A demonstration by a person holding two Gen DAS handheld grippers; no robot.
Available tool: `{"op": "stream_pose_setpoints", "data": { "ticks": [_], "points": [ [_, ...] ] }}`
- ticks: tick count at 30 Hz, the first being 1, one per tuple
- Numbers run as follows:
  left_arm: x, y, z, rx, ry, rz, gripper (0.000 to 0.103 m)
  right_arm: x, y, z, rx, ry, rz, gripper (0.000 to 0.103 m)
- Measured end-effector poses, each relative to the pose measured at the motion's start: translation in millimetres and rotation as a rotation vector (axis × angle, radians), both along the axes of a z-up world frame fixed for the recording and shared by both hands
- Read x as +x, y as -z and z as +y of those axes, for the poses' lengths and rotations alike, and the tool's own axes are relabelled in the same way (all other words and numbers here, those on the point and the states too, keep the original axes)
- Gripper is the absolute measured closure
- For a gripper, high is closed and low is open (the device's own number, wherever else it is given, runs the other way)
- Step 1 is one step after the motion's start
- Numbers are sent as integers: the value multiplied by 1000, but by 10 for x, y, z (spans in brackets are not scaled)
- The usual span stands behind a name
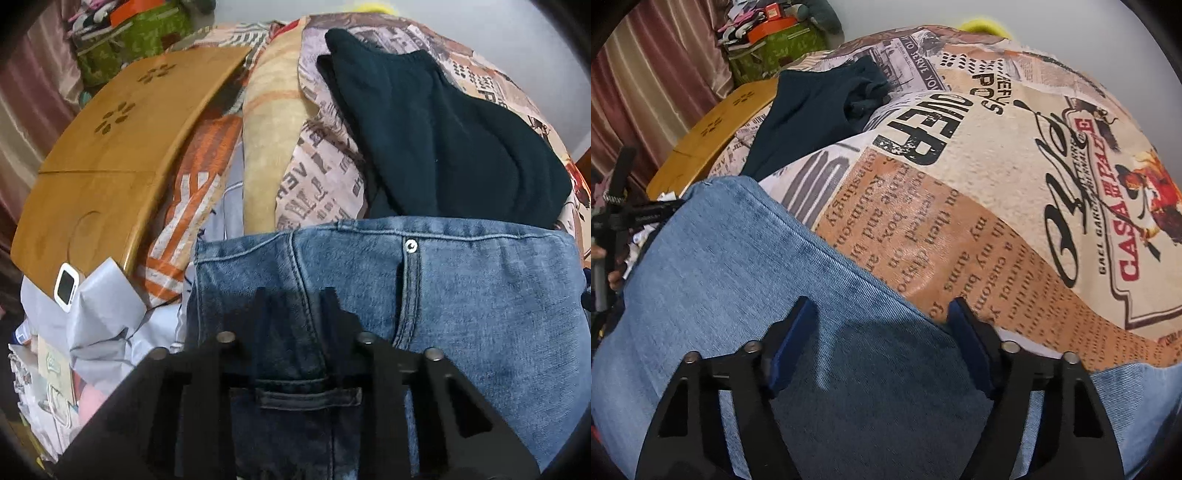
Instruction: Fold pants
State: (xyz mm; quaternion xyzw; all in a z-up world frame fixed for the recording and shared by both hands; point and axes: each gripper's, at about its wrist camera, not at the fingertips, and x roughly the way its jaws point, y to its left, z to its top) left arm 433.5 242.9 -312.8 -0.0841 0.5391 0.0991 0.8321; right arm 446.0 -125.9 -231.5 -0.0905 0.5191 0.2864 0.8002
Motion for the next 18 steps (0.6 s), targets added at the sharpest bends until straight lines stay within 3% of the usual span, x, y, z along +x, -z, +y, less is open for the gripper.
{"op": "stream_pose_setpoints", "data": {
  "ticks": [3, 8, 12, 18],
  "points": [
    [-15, -11, -87, 48, 37, -17, 87, -41, 20, 39, 16, 10, 15, 58],
    [-9, -164, -56, 17, 8, -36, 95, -154, -10, 167, -19, -29, -22, 93],
    [87, -521, -74, 102, 23, -73, 97, -220, -206, 157, -35, -9, -152, 95],
    [-58, -1049, -58, 71, -2, -179, 98, -213, -787, 24, 32, 48, -264, 95]
  ]
}}
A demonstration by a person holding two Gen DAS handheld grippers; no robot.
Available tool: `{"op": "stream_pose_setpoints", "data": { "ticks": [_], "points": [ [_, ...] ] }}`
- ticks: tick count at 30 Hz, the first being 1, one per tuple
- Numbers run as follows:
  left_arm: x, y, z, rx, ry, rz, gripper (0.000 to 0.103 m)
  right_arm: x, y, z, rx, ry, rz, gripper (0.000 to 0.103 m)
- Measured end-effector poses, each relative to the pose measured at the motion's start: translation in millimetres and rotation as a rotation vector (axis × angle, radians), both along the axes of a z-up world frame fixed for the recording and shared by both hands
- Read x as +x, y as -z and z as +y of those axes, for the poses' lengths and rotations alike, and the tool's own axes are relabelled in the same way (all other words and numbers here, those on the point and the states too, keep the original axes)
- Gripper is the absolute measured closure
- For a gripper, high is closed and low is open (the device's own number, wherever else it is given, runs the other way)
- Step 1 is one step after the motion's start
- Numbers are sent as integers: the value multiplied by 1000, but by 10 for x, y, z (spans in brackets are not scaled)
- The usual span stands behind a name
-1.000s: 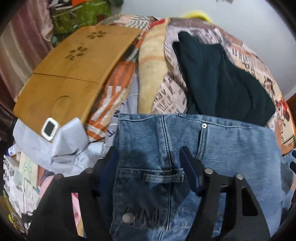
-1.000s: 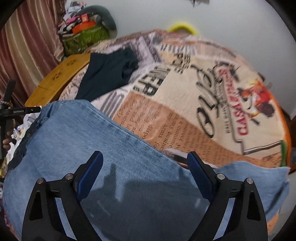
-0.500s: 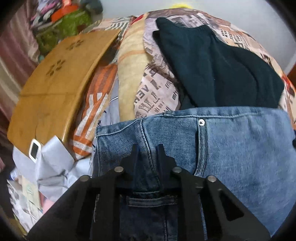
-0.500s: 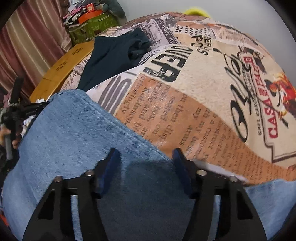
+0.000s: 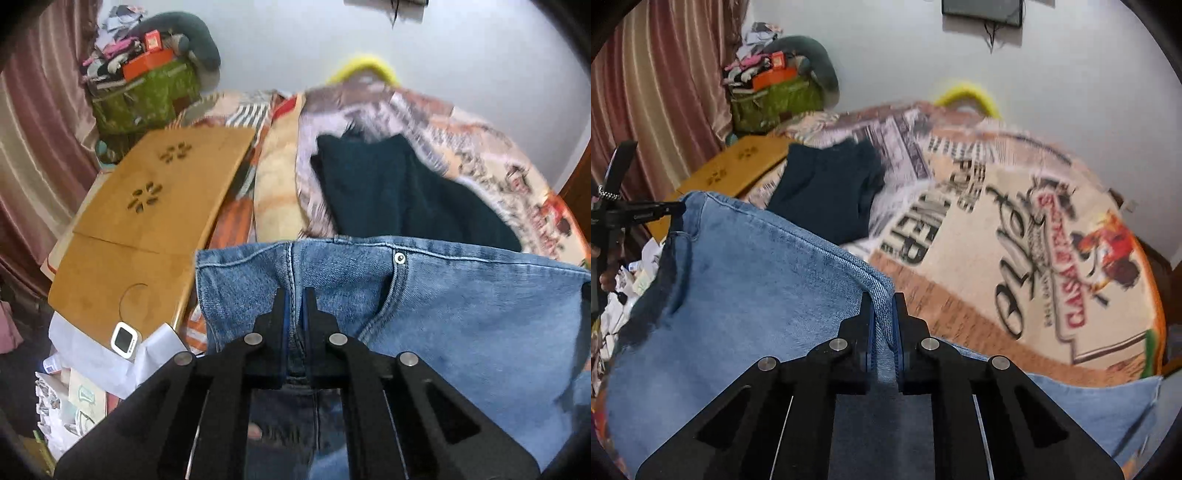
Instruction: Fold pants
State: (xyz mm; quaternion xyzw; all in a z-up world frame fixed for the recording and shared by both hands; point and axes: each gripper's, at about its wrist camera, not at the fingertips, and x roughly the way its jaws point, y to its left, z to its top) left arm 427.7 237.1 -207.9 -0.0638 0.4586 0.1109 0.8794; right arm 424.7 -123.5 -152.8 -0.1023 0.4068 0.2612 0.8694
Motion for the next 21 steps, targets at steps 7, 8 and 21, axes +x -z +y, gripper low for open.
{"op": "stream_pose_setpoints", "data": {
  "ticks": [7, 8, 21],
  "points": [
    [-523, -259, -87, -14, 50, -14, 98, -387, -203, -132, 21, -46, 14, 95],
    [-613, -299, -110, -10, 55, -14, 98, -480, -222, -139, 31, -46, 15, 95],
    [-1593, -467, -248, 16, 46, 2, 98, -1559, -240, -110, 40, -117, 73, 95]
  ]
}}
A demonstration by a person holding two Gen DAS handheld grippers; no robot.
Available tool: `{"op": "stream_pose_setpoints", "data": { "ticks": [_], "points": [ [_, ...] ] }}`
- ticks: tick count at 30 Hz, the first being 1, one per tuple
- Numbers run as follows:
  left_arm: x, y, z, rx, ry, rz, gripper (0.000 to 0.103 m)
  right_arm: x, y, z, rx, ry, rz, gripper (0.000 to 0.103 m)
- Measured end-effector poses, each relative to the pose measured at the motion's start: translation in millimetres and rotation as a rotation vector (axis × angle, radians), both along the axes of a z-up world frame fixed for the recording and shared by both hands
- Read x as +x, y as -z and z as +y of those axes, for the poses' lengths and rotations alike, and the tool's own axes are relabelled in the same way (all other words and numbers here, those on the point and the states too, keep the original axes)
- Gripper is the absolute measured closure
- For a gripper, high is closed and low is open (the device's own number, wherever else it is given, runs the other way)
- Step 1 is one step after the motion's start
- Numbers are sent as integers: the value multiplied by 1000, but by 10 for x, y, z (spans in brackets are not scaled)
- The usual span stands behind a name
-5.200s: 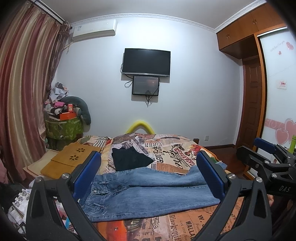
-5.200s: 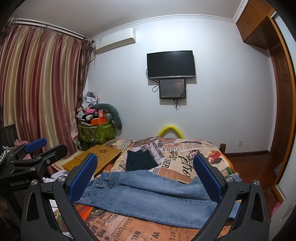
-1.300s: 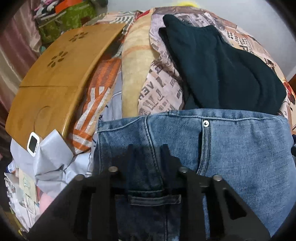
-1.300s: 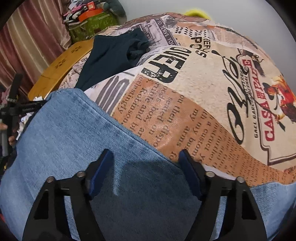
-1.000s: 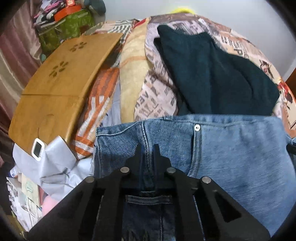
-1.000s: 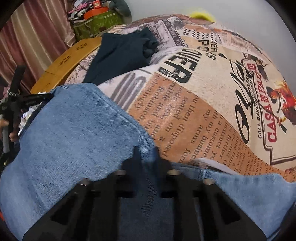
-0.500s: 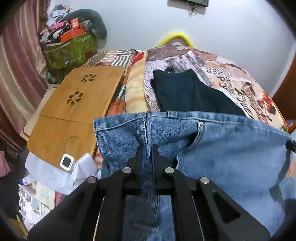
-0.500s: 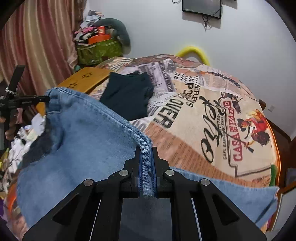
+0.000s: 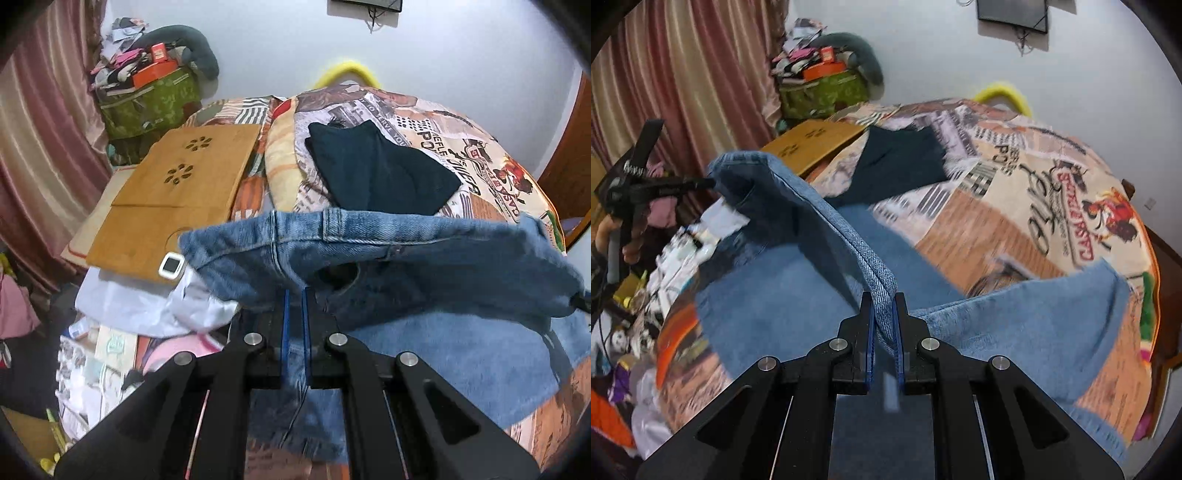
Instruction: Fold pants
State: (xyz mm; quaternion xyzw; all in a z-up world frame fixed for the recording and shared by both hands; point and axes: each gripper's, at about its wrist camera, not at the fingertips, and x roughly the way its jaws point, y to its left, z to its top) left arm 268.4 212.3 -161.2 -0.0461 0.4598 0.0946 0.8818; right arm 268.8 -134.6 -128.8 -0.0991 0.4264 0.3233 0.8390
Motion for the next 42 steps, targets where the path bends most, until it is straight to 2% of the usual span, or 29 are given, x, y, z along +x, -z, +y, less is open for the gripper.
{"op": "stream_pose_setpoints", "data": {
  "ticks": [3, 8, 15, 18, 20, 21, 23, 25, 27, 29, 32, 37, 42],
  "points": [
    [-227, 41, 23, -27, -10, 13, 98, -178, 87, 28, -13, -13, 19, 95],
    [-489, 118, 8, -14, -20, 44, 97, -353, 220, 7, -8, -2, 55, 95],
    [-712, 178, -93, 78, -15, 72, 90, -519, 327, -25, -15, -12, 86, 89],
    [-701, 148, -174, 79, 0, 61, 81, -564, 275, -82, 4, -11, 83, 88],
    [-667, 101, -237, 82, 12, 46, 66, -564, 228, -134, 13, -1, 86, 88],
    [-638, 63, -293, 86, 22, 31, 61, -557, 191, -167, 17, 7, 80, 87],
    [-587, 5, -385, 97, 36, 7, 45, -529, 107, -248, 23, 27, 61, 84],
    [-501, -70, -510, 109, 60, -18, 38, -477, 27, -342, 34, 54, 40, 76],
    [-396, -131, -637, 112, 84, -35, 31, -391, -46, -446, 36, 90, 13, 62],
    [-282, -174, -729, 102, 101, -46, 22, -258, -110, -575, 34, 139, -19, 56],
    [-74, -204, -878, 85, 124, -53, 15, -26, -159, -750, 41, 198, -23, 55],
    [312, -171, -1030, 85, 143, -49, 14, 426, -110, -996, 35, 279, -3, 55],
    [702, -23, -1015, 27, 119, -22, 14, 909, 129, -1158, 12, 334, 38, 55]
  ]
}}
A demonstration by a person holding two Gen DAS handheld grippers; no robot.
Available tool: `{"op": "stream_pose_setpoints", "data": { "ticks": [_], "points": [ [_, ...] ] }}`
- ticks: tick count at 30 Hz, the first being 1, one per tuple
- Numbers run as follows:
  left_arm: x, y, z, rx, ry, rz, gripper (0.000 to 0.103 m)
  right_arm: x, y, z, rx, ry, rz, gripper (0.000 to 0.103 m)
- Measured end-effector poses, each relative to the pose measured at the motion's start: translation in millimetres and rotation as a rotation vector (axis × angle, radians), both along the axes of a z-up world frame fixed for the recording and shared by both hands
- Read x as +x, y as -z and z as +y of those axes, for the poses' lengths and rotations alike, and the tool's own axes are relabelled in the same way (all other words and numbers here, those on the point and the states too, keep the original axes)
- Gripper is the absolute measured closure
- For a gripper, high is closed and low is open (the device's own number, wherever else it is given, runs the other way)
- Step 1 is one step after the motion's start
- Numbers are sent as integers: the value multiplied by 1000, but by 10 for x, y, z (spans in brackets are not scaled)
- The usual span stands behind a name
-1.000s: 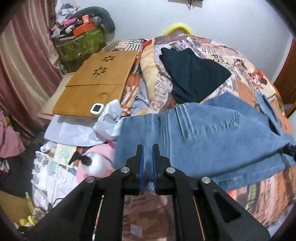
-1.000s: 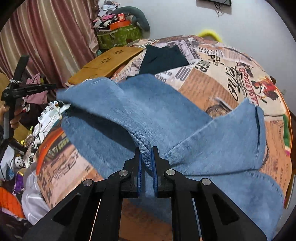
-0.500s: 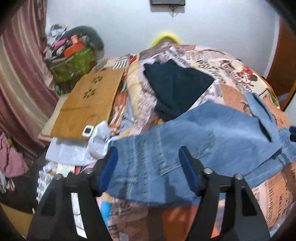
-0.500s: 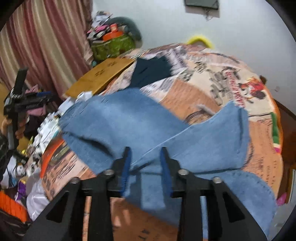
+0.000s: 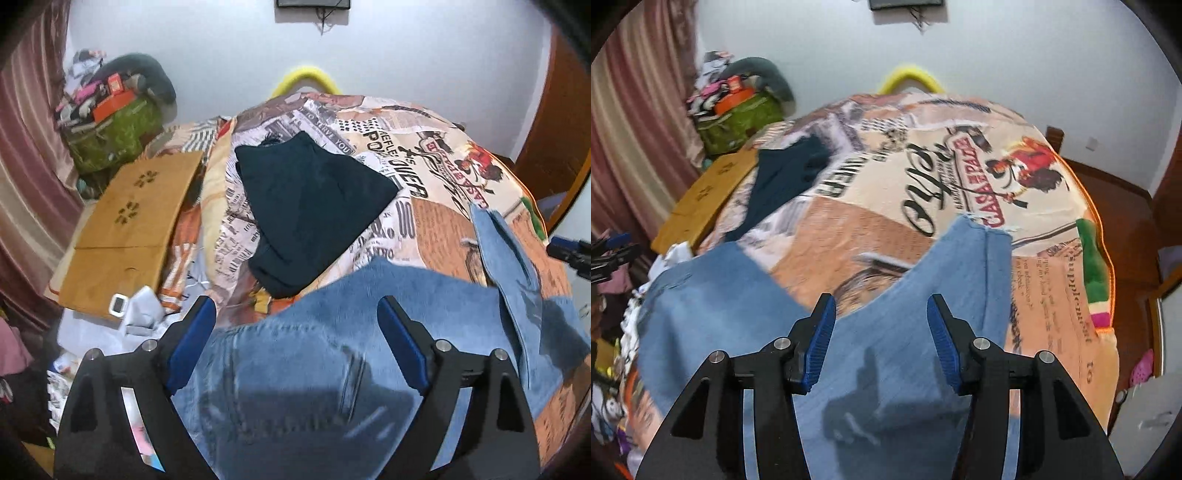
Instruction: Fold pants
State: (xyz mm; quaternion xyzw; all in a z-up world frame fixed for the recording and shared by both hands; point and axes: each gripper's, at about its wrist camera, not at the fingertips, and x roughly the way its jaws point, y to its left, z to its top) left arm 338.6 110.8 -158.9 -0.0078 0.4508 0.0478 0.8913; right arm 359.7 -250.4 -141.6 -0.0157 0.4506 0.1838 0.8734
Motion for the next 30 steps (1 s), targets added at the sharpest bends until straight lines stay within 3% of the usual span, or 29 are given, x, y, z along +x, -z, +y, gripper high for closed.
{"op": "stream_pose_setpoints", "data": {
  "ticks": [7, 15, 20, 22, 23, 24, 30],
  "points": [
    [490, 440, 202, -58, -80, 87, 14, 693, 555, -112, -14, 62, 119, 55],
    [677, 835, 372, -73, -132, 163, 14, 1428, 1165, -186, 29, 144, 294, 55],
    [699, 901, 331, -83, -110, 174, 14, 1519, 1223, -148, 33, 134, 271, 56],
    [696, 902, 278, -88, -99, 176, 14, 1511, 1245, -116, 25, 133, 263, 61],
    [686, 892, 245, -89, -90, 176, 14, 1501, 1248, -101, 19, 136, 256, 72],
    [669, 877, 197, -86, -78, 175, 14, 1514, 1252, -99, 17, 135, 254, 91],
    [529, 754, -59, -85, -17, 169, 14, 1364, 1090, -148, -21, 159, 220, 96]
  ]
}}
